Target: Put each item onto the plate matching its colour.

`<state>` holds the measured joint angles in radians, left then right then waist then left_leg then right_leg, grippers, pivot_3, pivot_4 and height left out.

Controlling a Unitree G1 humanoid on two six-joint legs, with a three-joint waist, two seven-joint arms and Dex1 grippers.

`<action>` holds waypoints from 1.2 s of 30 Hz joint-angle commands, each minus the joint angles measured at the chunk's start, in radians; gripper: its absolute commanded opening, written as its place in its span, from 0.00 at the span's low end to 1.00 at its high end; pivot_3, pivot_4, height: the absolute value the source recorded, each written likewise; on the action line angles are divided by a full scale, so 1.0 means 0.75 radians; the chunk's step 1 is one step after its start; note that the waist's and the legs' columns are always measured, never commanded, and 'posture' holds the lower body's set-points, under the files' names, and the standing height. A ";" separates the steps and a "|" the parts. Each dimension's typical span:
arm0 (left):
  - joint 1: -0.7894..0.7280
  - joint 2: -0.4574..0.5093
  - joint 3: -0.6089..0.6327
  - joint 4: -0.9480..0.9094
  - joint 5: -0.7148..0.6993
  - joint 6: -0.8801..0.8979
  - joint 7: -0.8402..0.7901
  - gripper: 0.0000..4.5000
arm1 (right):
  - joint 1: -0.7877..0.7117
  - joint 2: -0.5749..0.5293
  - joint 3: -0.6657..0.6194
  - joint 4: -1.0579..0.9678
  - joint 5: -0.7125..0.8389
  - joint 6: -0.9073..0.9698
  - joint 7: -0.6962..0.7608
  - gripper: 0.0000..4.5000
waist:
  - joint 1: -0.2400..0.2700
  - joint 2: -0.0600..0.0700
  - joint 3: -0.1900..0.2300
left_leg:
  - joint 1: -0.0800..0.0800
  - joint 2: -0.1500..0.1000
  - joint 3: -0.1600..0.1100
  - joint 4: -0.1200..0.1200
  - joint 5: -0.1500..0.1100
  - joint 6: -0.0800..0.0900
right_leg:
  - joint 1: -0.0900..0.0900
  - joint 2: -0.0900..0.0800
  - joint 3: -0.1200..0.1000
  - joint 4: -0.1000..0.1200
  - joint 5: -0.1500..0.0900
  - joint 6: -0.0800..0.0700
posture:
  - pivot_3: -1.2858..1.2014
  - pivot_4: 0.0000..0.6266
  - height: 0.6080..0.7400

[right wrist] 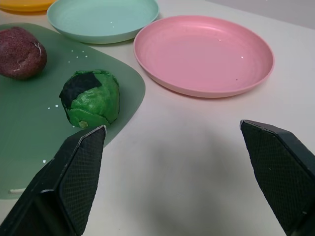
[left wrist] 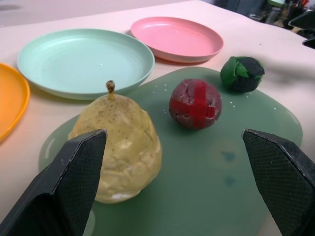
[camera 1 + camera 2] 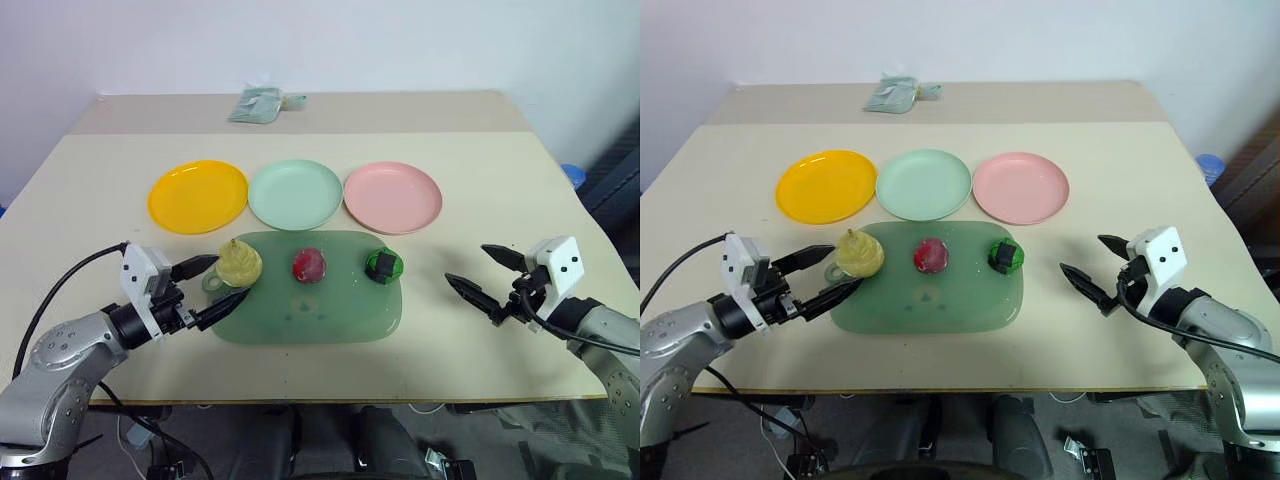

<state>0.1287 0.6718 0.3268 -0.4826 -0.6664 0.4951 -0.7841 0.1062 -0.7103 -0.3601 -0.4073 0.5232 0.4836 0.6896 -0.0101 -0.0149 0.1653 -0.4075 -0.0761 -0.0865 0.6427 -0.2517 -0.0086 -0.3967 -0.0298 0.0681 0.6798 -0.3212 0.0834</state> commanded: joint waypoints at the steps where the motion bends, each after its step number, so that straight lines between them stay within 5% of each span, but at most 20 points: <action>1: 0.014 0.019 0.038 -0.048 -0.019 -0.001 0.003 1.00 | -0.020 0.000 -0.023 -0.004 0.007 -0.030 0.013 0.99 | 0.000 0.000 0.000 | 0.000 0.000 0.000 0.000 0.000 0.000 | 0.000 0.000 0.000 0.000 0.000 0.000 | 0.52 0.24 1.00; 22: 0.033 -0.044 0.064 -0.041 -0.045 -0.087 0.025 1.00 | -0.086 0.027 0.017 0.057 0.038 -0.127 0.098 0.99 | 0.000 0.000 0.000 | 0.000 0.000 0.000 0.000 0.000 0.000 | 0.000 0.000 0.000 0.000 0.000 0.000 | 0.52 0.24 1.00; 36: -0.100 -0.204 -0.018 -0.050 -0.017 0.054 0.383 1.00 | -0.301 0.005 0.201 0.049 0.177 -0.143 0.430 0.99 | 0.002 0.000 0.000 | 0.000 0.000 0.000 0.002 0.000 0.001 | 0.000 0.000 -0.001 0.000 0.000 0.000 | 0.52 0.24 1.00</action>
<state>0.0667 0.5206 0.3208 -0.4906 -0.6802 0.5346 -0.5173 -0.1051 -0.6950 -0.2099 -0.3651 0.6491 0.4009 0.9846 -0.0087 -0.0151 0.1653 -0.4075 -0.0761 -0.0867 0.6440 -0.2520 -0.0081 -0.3964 -0.0296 0.0676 0.6799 -0.3211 0.0836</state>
